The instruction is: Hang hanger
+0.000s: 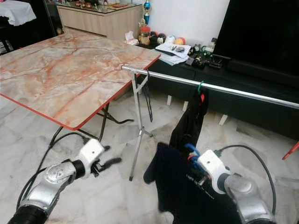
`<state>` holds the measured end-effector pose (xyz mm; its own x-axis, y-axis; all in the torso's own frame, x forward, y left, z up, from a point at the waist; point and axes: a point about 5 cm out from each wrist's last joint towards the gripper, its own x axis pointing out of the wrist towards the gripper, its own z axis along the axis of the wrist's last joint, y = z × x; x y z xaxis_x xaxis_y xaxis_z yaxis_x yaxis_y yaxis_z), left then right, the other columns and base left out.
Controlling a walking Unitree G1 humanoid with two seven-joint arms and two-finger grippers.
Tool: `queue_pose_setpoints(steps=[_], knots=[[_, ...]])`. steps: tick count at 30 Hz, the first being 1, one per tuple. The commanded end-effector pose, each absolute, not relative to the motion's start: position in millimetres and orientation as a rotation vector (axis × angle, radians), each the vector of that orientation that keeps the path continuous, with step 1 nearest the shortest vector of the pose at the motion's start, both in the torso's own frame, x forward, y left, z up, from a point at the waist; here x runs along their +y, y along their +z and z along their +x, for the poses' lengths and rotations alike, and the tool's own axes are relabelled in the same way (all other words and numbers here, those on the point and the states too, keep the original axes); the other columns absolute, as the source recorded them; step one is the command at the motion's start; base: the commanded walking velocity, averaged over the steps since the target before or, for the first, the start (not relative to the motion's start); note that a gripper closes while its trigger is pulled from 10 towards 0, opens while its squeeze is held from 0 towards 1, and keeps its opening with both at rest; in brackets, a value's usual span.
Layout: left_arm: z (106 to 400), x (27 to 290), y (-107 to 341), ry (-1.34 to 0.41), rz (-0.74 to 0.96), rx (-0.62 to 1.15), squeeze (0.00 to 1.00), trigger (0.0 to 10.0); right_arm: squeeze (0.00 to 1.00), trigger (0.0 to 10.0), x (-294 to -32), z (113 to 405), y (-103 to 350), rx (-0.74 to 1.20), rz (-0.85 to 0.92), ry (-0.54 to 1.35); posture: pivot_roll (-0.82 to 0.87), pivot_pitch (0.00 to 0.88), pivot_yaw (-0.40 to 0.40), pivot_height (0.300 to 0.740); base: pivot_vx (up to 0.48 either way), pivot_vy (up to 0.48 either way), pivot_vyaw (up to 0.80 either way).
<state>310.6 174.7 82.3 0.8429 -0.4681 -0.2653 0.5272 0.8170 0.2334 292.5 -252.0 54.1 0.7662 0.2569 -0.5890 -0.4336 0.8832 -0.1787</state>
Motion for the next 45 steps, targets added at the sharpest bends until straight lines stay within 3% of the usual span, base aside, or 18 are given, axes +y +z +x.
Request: queue_pose_setpoints(steps=[1, 5, 6, 11, 19, 22, 30, 37, 45], knots=[[303.3, 195.9, 68.9, -0.369, 0.252, 0.259, 0.0, 10.0, 0.0, 10.0, -261.1, 286.5, 42.7, 0.56, -0.178, 0.197, 0.14, 0.0, -0.006, 0.74, 0.0, 0.0, 0.0], [295.7, 212.2, 54.4, -0.258, 0.225, 0.314, 0.0, 10.0, 0.0, 10.0, -269.4, 276.5, 29.5, 0.553, -0.057, 0.046, 0.13, 0.0, 0.025, 0.74, 0.0, 0.0, 0.0], [291.1, 225.6, 41.2, -0.148, 0.188, 0.368, 0.0, 10.0, 0.0, 10.0, -275.5, 268.4, 20.3, 0.555, -0.005, -0.053, 0.11, 0.0, 0.046, 0.74, 0.0, 0.0, 0.0], [265.4, 248.7, -0.8, 0.07, 0.119, 0.539, 0.0, 10.0, 0.0, 10.0, -263.7, 250.5, -6.2, 0.593, 0.067, -0.072, 0.07, 0.0, 0.044, 0.74, 0.0, 0.0, 0.0], [202.6, 241.5, -59.1, 0.231, -0.063, 0.811, 0.0, 10.0, 0.0, 10.0, -252.5, 219.1, -45.2, 0.753, 0.111, -0.191, 0.11, 0.0, 0.027, 0.74, 0.0, 0.0, 0.0], [180.9, 236.9, -73.7, 0.249, -0.057, 0.9, 0.0, 10.0, 0.0, 10.0, -243.1, 205.1, -57.5, 0.786, 0.152, -0.21, 0.13, 0.0, 0.015, 0.74, 0.0, 0.126, 0.0], [168.9, 230.4, -82.0, 0.194, -0.02, 0.961, 0.0, 10.0, 0.0, 10.0, -231.3, 178.9, -76.6, 0.882, 0.173, -0.262, 0.12, 0.0, 0.028, 0.74, 0.0, 0.467, 0.0], [167.5, 246.1, -79.0, 0.175, 0.022, 0.979, 0.0, 10.0, 0.0, 10.0, -236.2, 172.6, -79.0, 0.888, 0.229, -0.319, 0.1, 0.0, 0.058, 0.74, 0.0, 0.48, 0.0], [167.5, 245.0, -79.0, 0.163, 0.038, 0.968, 0.0, 10.0, 0.0, 10.0, -250.6, 164.7, -79.0, 0.912, 0.225, -0.346, 0.1, 0.0, 0.049, 0.74, 0.0, 0.255, -0.74]])
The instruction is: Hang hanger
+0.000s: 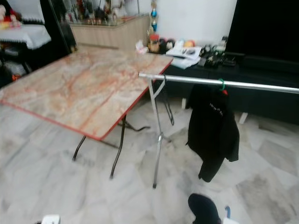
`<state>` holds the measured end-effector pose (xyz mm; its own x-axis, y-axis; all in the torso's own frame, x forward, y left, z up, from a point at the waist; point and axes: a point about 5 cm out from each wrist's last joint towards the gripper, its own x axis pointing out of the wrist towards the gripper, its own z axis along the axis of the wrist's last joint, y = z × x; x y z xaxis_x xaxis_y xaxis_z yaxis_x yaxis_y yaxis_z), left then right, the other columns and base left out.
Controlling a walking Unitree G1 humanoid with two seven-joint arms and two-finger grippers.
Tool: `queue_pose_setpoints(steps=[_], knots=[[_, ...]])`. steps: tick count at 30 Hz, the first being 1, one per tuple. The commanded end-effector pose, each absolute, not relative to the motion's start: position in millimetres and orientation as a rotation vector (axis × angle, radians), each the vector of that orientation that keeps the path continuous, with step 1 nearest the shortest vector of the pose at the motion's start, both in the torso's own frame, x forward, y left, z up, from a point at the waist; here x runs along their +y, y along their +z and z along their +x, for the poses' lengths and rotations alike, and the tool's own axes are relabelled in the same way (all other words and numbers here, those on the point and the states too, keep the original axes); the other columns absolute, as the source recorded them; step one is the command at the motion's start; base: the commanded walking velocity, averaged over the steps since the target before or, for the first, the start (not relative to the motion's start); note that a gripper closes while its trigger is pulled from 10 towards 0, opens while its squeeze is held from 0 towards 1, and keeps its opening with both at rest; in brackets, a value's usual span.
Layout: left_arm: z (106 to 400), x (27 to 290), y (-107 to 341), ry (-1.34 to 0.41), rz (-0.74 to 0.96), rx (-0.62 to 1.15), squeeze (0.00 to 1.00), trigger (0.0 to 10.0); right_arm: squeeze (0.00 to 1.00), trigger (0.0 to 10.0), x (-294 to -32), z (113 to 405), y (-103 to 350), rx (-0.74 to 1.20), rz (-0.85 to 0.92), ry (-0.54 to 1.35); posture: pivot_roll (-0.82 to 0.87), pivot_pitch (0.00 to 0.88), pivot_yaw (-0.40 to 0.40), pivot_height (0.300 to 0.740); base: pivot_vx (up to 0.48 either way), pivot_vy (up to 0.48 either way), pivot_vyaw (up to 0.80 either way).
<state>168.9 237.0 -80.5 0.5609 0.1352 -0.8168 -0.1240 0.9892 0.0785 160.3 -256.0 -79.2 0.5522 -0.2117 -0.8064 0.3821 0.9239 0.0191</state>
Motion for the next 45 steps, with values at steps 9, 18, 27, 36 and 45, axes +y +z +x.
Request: queue_pose_setpoints(steps=[9, 18, 27, 36, 45], knots=[[163.6, 239.4, -82.3, 0.138, 0.04, 0.987, 0.0, 10.0, 0.0, 10.0, -261.9, 163.2, -76.1, 0.912, 0.213, -0.352, 0.12, 0.0, 0.042, 0.74, 0.0, 0.0, -0.79], [166.0, 241.6, -80.9, 0.121, 0.062, 0.994, 0.0, 10.0, 0.0, 10.0, -259.5, 185.7, -65.7, 0.824, 0.211, -0.348, 0.11, 0.0, 0.055, 0.74, 0.0, 0.0, -0.52], [166.5, 243.1, -80.3, 0.114, 0.072, 0.997, 0.0, 10.0, 0.0, 10.0, -249.9, 193.7, -62.2, 0.743, 0.17, -0.32, 0.1, 0.0, 0.058, 0.74, 0.0, 0.0, 0.0], [162.4, 243.1, -82.1, 0.106, 0.076, 1.009, 0.0, 10.0, 0.0, 10.0, -266.8, 233.4, -18.2, 0.411, 0.031, -0.302, 0.1, 0.0, 0.048, 0.74, 0.0, 0.0, 0.0], [167.2, 244.6, -79.5, 0.111, 0.07, 0.996, 0.0, 10.0, 0.0, 10.0, -249.3, 266.0, 31.4, 0.139, -0.016, -0.237, 0.09, 0.0, 0.046, 0.74, 0.0, 0.0, 0.0]])
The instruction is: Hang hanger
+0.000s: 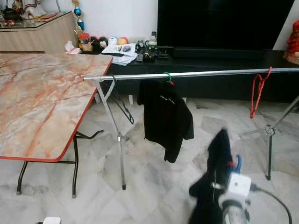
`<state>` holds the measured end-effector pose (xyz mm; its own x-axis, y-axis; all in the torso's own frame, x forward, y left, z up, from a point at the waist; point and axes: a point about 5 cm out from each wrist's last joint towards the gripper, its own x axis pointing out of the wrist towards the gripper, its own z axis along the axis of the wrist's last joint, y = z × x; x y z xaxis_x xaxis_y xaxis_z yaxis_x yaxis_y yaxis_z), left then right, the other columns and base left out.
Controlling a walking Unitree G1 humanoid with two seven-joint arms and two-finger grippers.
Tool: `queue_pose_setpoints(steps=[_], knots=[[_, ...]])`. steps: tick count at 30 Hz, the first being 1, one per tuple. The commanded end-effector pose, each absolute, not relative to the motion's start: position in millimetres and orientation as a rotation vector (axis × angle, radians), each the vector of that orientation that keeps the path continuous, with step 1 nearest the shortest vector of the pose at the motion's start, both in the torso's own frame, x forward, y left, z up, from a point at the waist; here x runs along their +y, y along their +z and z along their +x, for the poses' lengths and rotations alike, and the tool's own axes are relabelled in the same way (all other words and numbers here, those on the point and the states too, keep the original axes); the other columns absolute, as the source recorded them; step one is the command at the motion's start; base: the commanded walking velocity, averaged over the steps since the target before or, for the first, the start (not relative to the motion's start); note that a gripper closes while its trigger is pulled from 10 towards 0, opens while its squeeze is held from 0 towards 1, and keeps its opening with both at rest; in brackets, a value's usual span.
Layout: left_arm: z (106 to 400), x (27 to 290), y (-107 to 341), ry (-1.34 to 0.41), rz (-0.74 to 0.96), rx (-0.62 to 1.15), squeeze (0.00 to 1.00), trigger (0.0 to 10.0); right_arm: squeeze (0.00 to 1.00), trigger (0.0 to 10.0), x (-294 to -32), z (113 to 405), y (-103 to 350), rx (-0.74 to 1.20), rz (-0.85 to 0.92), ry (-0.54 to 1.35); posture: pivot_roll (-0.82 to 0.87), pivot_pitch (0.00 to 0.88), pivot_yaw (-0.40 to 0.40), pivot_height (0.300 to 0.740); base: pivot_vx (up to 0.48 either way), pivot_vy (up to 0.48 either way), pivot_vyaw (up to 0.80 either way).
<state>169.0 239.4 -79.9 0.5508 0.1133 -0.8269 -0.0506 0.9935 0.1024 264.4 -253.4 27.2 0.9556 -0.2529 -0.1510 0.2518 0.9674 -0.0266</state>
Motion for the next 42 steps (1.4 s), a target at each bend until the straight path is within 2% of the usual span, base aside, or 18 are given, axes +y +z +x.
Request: queue_pose_setpoints(steps=[1, 13, 19, 42], knots=[[168.1, 244.8, -79.1, 0.111, 0.071, 0.994, 0.0, 10.0, 0.0, 10.0, -246.2, 268.2, 36.4, 0.118, -0.018, -0.224, 0.09, 0.0, 0.046, 0.74, 0.0, 0.0, 0.0], [169.8, 242.6, -78.8, 0.105, 0.062, 0.983, 0.0, 10.0, 0.0, 10.0, -237.0, 270.6, 37.6, 0.169, -0.024, -0.183, 0.1, 0.0, 0.036, 0.74, 0.0, 0.0, 0.0], [169.2, 249.5, -77.2, 0.138, 0.052, 0.983, 0.0, 10.0, 0.0, 10.0, -237.2, 273.9, 43.4, 0.165, -0.027, -0.18, 0.1, 0.0, 0.04, 0.74, -0.241, 0.0, 0.0], [171.0, 248.1, -77.0, 0.151, 0.044, 0.98, 0.0, 10.0, 0.0, 10.0, -232.3, 281.0, 33.7, 0.233, -0.036, -0.176, 0.12, 0.0, 0.029, 0.74, -0.27, 0.0, 0.0]])
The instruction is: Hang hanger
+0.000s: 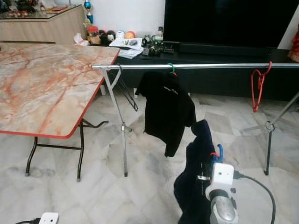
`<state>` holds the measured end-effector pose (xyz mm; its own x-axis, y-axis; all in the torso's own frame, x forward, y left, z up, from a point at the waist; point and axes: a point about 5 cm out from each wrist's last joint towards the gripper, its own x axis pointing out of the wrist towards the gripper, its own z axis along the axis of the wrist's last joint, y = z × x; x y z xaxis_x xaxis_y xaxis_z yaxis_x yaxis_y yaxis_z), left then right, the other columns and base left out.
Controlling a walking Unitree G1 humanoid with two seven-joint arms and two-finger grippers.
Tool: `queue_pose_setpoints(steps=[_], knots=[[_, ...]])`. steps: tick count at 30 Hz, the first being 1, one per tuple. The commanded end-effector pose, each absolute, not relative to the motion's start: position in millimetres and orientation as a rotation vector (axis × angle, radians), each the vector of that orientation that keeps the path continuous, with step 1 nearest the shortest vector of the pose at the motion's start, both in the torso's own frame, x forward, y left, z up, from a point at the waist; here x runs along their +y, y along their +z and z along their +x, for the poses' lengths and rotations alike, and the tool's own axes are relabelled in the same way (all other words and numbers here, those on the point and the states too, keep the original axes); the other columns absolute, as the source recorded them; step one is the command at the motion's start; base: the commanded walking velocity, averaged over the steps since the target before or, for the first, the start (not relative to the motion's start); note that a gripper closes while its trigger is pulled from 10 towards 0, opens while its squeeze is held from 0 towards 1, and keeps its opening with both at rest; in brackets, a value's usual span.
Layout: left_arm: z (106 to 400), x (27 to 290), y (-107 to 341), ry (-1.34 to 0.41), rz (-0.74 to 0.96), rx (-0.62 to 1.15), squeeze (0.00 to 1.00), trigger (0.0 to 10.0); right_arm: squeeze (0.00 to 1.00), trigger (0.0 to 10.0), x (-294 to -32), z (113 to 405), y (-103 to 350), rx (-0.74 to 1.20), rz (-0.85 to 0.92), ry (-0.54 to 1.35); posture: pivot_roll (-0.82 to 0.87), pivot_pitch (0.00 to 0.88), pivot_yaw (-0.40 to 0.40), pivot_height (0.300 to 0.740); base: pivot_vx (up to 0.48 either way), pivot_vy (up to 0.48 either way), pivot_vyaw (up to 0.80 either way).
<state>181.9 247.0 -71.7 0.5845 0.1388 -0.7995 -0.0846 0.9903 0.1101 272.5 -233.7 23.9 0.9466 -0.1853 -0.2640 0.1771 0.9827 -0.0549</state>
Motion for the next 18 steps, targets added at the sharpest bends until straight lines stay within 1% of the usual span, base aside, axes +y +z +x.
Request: queue_pose_setpoints(steps=[1, 8, 12, 14, 18], knots=[[171.1, 247.9, -77.0, 0.151, 0.044, 0.98, 0.0, 10.0, 0.0, 10.0, -232.9, 281.3, 33.5, 0.236, -0.034, -0.181, 0.12, 0.0, 0.026, 0.74, -0.281, 0.0, 0.0], [171.6, 246.7, -77.2, 0.151, 0.039, 0.978, 0.0, 10.0, 0.0, 10.0, -233.4, 283.1, 31.7, 0.244, -0.036, -0.188, 0.12, 0.0, 0.021, 0.74, -0.29, 0.0, 0.0], [172.0, 245.8, -77.3, 0.153, 0.035, 0.977, 0.0, 10.0, 0.0, 10.0, -235.6, 285.0, 29.7, 0.262, -0.007, -0.211, 0.12, 0.0, 0.017, 0.74, -0.289, 0.0, 0.0], [172.2, 245.5, -77.3, 0.153, 0.035, 0.977, 0.0, 10.0, 0.0, 10.0, -236.1, 285.9, 29.7, 0.268, -0.005, -0.214, 0.12, 0.0, 0.015, 0.74, -0.296, 0.0, -0.51], [172.8, 244.7, -77.3, 0.155, 0.033, 0.977, 0.0, 10.0, 0.0, 10.0, -235.6, 288.1, 28.9, 0.29, -0.008, -0.208, 0.12, 0.0, 0.01, 0.74, -0.292, 0.0, -0.8]])
